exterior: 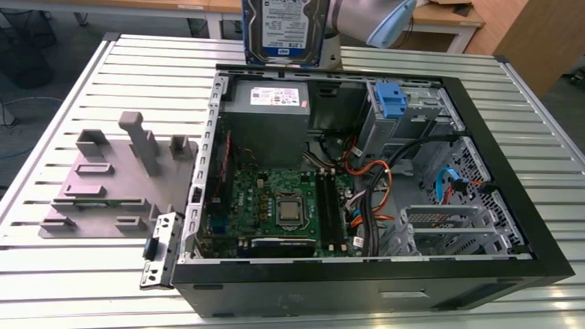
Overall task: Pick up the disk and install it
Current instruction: 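Pick up the disk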
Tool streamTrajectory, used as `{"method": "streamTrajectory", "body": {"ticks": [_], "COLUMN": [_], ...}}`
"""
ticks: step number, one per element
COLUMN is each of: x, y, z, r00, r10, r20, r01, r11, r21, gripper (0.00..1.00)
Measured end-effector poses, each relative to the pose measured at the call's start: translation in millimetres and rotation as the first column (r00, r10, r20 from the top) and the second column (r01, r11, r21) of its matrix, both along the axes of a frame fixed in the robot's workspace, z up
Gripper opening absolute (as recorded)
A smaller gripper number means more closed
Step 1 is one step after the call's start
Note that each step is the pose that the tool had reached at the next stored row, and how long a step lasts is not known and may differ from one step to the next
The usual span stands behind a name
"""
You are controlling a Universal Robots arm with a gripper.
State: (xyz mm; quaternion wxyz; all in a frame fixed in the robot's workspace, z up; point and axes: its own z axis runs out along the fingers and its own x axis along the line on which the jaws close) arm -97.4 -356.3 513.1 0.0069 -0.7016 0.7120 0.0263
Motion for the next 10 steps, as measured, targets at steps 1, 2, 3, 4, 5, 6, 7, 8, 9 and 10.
{"method": "streamTrajectory", "body": {"ticks": [1, 2, 3, 4, 5, 6, 7, 8, 9, 10], "x": [0.8, 1.4, 2.0, 2.6, 3.2, 3.8, 4.4, 5.0, 5.5, 6.1], "y": [0.0, 0.0, 0.0, 0.0, 0.0, 0.0, 0.0, 0.0, 0.0, 0.0], "z": [0.0, 0.0, 0.0, 0.0, 0.0, 0.0, 0.0, 0.0, 0.0, 0.0], "r00": [1.0, 1.0, 1.0, 1.0, 1.0, 1.0, 1.0, 1.0, 1.0, 1.0], "r10": [0.0, 0.0, 0.0, 0.0, 0.0, 0.0, 0.0, 0.0, 0.0, 0.0], "r20": [0.0, 0.0, 0.0001, 0.0001, 0.0, 0.0, 0.0001, 0.0001, 0.0001, 0.0001], "r01": [0.0, 0.0, 0.0, 0.0, 0.0, 0.0, 0.0, 0.0, 0.0, 0.0], "r11": [1.0, 1.0, 1.0, 1.0, 1.0, 1.0, 1.0, 1.0, 1.0, 1.0], "r21": [0.0, 0.0, 0.0001, 0.0001, 0.0001, 0.0, 0.0, 0.0, 0.0, 0.0001], "gripper": [0.35, 0.35, 0.35, 0.35, 0.35, 0.35, 0.35, 0.35, 0.35, 0.35]}}
